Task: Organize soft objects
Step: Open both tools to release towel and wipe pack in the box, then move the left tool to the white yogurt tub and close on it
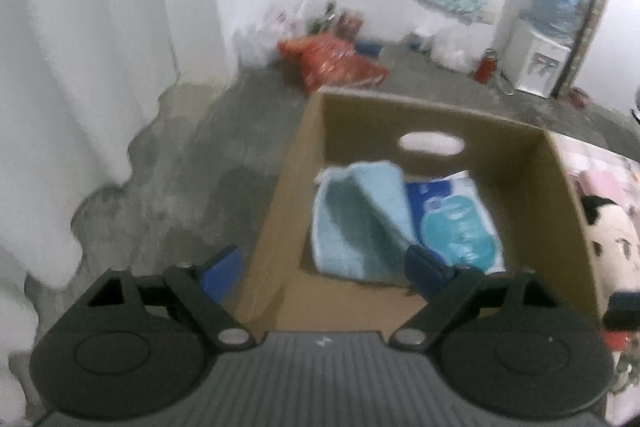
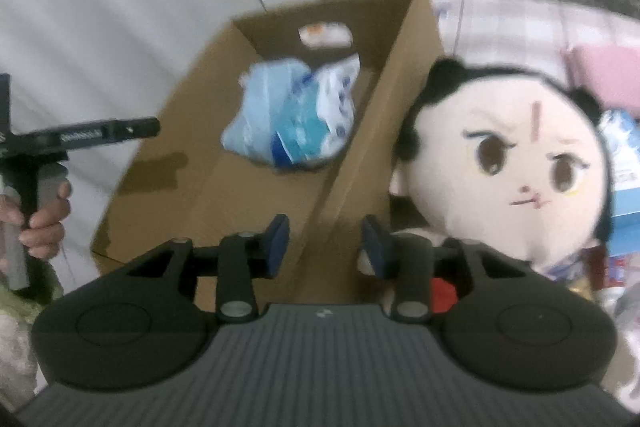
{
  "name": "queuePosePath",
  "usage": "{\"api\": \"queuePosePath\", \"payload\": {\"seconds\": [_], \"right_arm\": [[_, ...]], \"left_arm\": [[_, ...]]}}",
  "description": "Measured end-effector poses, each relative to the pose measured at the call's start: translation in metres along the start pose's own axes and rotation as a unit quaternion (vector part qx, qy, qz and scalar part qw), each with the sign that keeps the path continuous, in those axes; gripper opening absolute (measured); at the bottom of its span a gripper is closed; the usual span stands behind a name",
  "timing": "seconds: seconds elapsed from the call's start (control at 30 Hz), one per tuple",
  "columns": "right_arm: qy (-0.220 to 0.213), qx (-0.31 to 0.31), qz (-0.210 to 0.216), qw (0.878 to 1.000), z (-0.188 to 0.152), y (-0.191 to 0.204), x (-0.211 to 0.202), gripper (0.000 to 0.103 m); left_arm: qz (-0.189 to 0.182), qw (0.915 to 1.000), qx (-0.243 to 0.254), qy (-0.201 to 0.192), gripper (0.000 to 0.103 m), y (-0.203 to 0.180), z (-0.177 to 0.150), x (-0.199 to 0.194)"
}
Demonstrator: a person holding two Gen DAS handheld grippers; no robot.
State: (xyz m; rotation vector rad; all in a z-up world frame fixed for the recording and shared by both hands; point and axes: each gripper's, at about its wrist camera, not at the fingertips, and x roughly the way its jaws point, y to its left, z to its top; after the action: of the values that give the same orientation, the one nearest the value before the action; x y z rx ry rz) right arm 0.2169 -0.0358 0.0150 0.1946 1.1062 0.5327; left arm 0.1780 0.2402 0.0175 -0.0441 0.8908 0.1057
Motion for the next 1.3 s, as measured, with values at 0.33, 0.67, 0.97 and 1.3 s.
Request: {"api": "queuePosePath", "payload": {"seconds": [0.33, 0.67, 0.97, 1.3], "right_arm": [[-0.125, 0.011, 0.043, 0.991, -0.053, -0.025, -0.103, 0.049], [-0.157, 0.101, 0.028, 0.982, -0.126, -0.097, -0.148, 0.049], [-0.155, 0.174, 0.014, 0.972, -0.153, -0.15, -0.138, 0.05], [-0.169, 0.186, 0.002, 0.968, -0.156, -0.181, -0.151, 0.05]], "left_arm": [[-0.057, 0.9892, 0.127, 0.048, 0.091, -0.103, 0.007, 0.038], [-0.027, 0.9816, 0.138, 0.13, 0.086, -0.152, 0.007, 0.137], [0.037, 0.9781, 0.116, 0.169, 0.085, -0.146, 0.004, 0.162], [0.065, 0.981, 0.103, 0.151, 0.086, -0.136, 0.003, 0.12]]}}
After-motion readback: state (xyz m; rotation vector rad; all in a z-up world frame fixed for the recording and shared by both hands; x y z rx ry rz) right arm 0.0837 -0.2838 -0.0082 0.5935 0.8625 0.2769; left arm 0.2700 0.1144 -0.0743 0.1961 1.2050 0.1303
